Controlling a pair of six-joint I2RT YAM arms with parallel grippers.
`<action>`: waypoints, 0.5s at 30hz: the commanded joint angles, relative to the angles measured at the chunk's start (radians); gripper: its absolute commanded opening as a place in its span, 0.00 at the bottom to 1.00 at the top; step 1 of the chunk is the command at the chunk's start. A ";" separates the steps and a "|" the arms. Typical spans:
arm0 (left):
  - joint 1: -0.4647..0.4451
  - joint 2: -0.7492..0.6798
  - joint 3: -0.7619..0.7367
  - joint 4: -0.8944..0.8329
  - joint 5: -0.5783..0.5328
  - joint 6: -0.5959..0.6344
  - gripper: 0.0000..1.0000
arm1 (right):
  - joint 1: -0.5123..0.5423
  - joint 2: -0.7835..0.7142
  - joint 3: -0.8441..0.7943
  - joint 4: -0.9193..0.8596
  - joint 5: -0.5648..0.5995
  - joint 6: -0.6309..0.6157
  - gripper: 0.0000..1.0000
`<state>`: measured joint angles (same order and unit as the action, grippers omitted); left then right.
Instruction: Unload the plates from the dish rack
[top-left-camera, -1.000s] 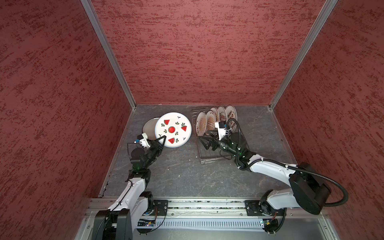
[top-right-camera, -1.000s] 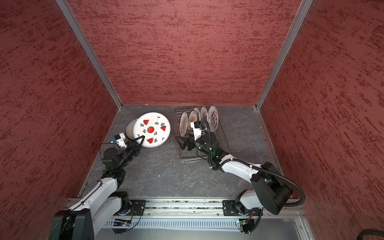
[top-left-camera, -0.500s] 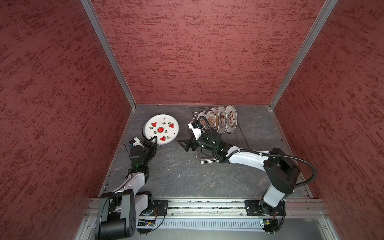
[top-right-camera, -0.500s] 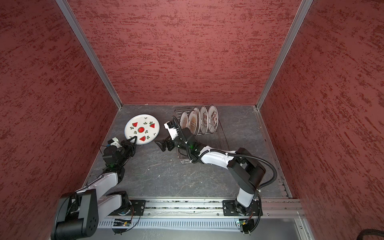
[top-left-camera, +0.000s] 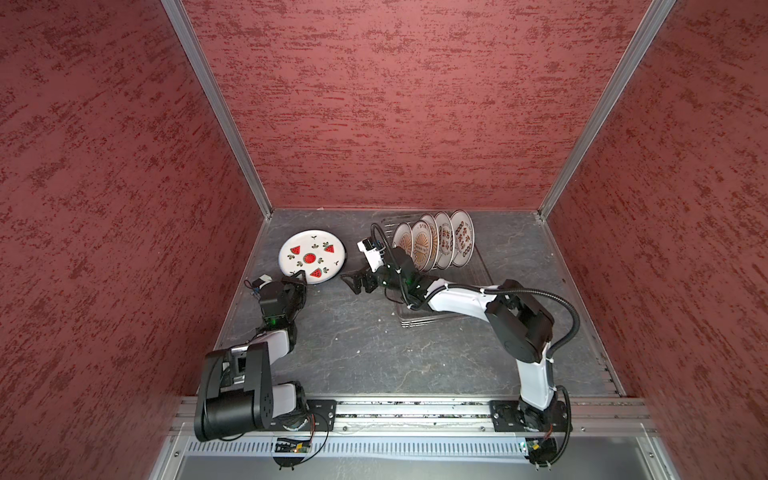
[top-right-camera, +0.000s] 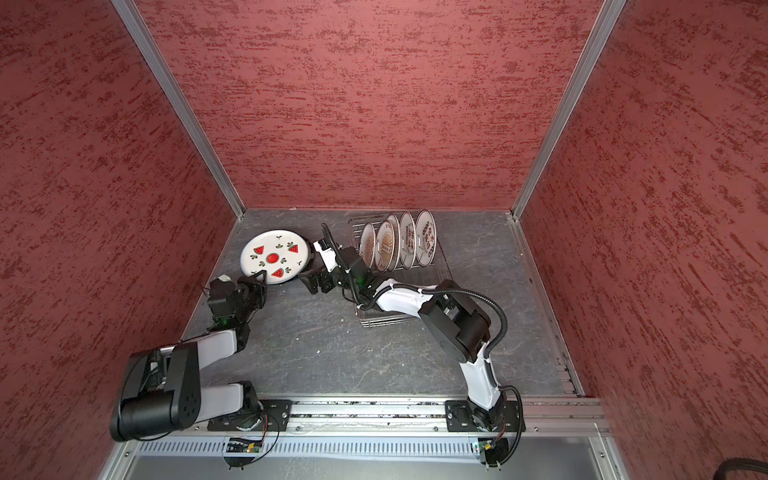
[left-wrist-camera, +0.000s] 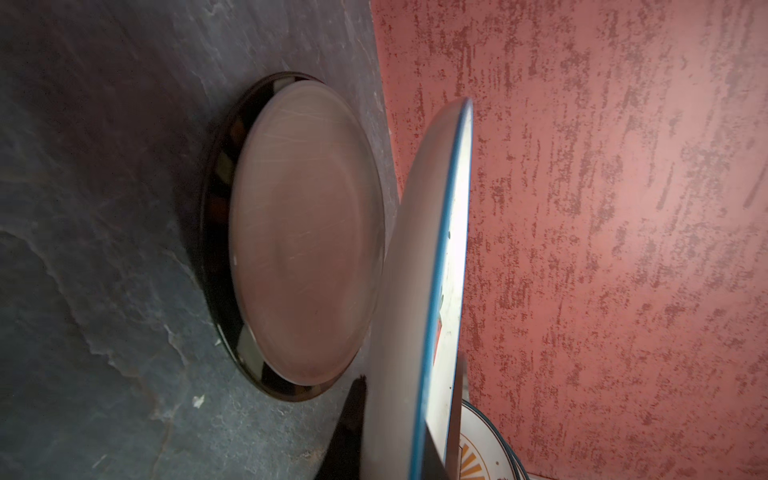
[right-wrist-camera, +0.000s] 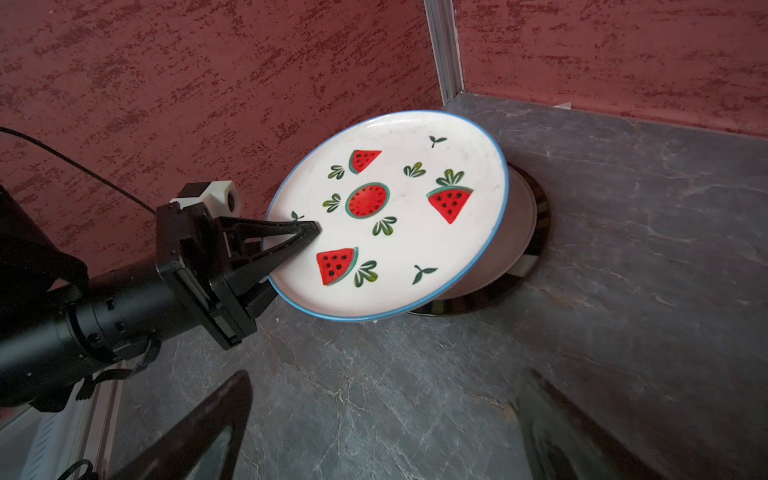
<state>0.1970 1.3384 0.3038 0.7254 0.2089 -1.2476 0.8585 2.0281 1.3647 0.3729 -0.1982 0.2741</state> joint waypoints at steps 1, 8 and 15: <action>0.005 0.027 0.062 0.150 -0.016 0.011 0.01 | 0.001 0.038 0.074 -0.035 0.057 0.012 0.99; 0.018 0.131 0.125 0.136 0.023 0.029 0.01 | 0.001 0.074 0.105 -0.042 0.068 0.016 0.99; 0.023 0.174 0.146 0.094 -0.002 0.026 0.01 | 0.001 0.080 0.103 -0.034 0.057 0.019 0.99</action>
<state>0.2134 1.5185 0.4061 0.7212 0.2050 -1.2366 0.8585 2.0914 1.4425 0.3382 -0.1528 0.2890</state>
